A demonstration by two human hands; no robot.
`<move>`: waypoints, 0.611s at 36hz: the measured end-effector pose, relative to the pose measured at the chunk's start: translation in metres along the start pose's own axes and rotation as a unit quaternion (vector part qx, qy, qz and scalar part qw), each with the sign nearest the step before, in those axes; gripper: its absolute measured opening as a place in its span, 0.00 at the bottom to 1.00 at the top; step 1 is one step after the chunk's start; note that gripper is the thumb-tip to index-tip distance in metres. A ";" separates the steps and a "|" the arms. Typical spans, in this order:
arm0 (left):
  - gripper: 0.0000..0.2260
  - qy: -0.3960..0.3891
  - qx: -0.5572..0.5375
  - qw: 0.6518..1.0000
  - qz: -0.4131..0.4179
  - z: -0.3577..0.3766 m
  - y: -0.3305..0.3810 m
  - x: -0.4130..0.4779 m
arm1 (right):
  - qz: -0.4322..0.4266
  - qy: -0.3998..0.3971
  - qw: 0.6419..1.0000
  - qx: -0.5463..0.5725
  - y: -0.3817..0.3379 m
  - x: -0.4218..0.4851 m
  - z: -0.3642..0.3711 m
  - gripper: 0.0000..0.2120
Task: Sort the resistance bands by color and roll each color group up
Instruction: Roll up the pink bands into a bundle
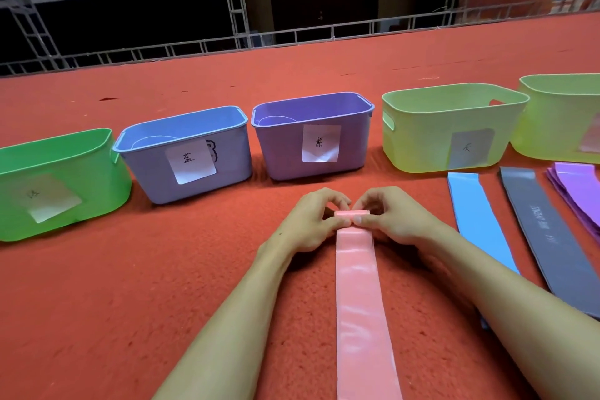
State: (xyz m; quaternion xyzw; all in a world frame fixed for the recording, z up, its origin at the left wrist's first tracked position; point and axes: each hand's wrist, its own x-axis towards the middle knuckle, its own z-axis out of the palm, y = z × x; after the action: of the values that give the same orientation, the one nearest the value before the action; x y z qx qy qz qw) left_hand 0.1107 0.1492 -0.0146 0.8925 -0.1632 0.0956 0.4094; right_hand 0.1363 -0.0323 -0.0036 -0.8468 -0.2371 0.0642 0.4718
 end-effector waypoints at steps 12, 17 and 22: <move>0.07 0.078 -0.088 0.993 -0.019 0.003 0.000 0.003 | 0.042 0.048 0.980 0.188 -0.010 0.002 0.002 0.07; 0.06 0.105 -0.127 0.985 -0.050 0.001 -0.002 0.002 | 0.075 0.057 0.963 0.254 -0.014 0.008 0.006 0.12; 0.07 0.124 -0.157 0.978 -0.067 -0.001 -0.001 0.002 | 0.097 0.077 0.951 0.284 -0.013 0.007 0.016 0.08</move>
State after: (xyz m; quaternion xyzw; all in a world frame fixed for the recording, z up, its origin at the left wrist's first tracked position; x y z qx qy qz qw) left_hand 0.1127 0.1503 -0.0146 0.8073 -0.0643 0.1515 0.5667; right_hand 0.1326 -0.0116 -0.0009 -0.6990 -0.0894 0.1091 0.7010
